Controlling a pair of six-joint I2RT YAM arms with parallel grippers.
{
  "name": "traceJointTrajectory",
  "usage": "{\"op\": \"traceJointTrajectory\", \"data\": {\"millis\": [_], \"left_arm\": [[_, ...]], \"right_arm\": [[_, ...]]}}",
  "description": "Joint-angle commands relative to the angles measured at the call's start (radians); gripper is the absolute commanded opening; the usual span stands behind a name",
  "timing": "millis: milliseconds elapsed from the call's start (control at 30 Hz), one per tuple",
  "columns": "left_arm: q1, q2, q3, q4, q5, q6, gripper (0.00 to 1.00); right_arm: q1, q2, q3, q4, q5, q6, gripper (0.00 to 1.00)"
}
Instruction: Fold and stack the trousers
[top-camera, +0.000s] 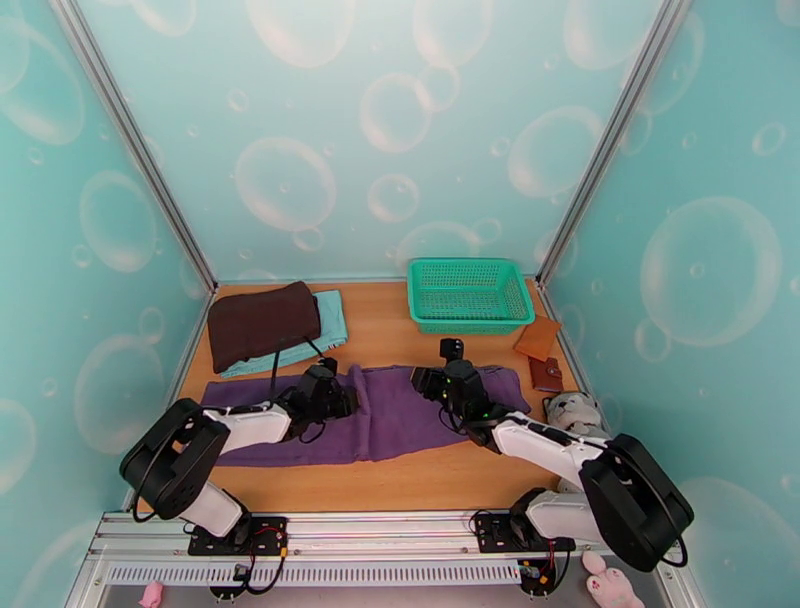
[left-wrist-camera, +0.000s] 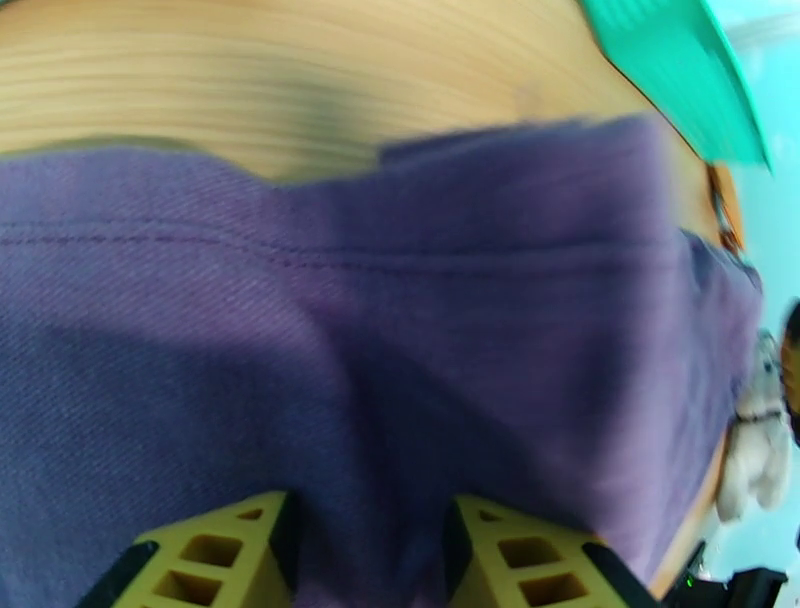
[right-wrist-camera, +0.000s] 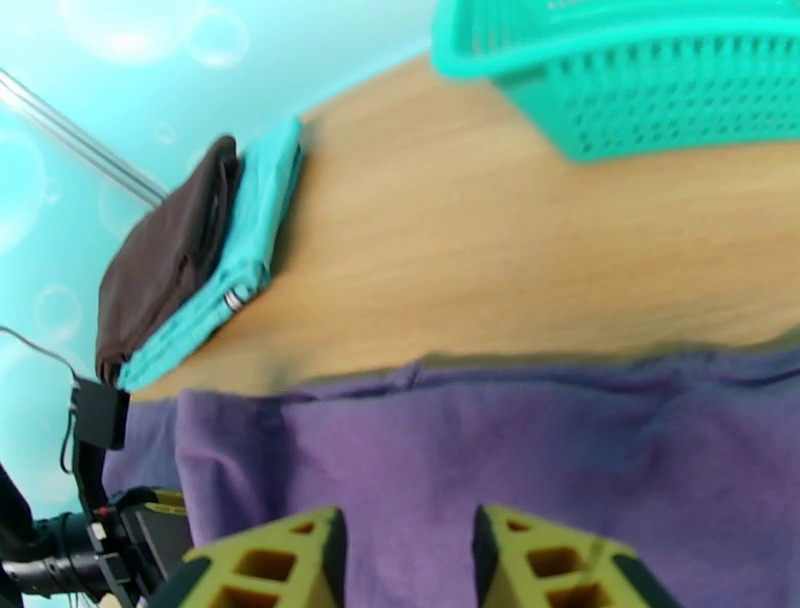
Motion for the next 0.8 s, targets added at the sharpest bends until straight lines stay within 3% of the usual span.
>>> {"op": "traceJointTrajectory", "data": {"millis": [0,200,400,467,533,767], "left_arm": [[-0.053,0.054,0.037,-0.016,0.062,-0.057,0.43],[-0.061,-0.035,0.05,0.005,0.001,-0.067,0.44],[-0.032,-0.342,0.042,-0.293,-0.393,0.062,0.48],[0.051,-0.398,0.044,-0.426,-0.47,0.046,0.49],[0.183,-0.435,0.02,-0.488,-0.442,0.051,0.49],[0.478,-0.474,-0.037,-0.51,-0.467,0.094,0.49]], "right_arm": [[0.007,0.048,0.001,0.073,-0.038,0.009,0.41],[0.041,0.201,-0.004,0.219,-0.151,0.1,0.41],[-0.003,0.298,-0.018,0.151,-0.132,0.176,0.39],[-0.052,0.273,-0.065,0.162,-0.121,0.186,0.37],[-0.098,0.233,-0.083,0.112,-0.104,0.162,0.37],[-0.21,0.099,-0.08,-0.045,-0.016,0.043,0.37]]}}
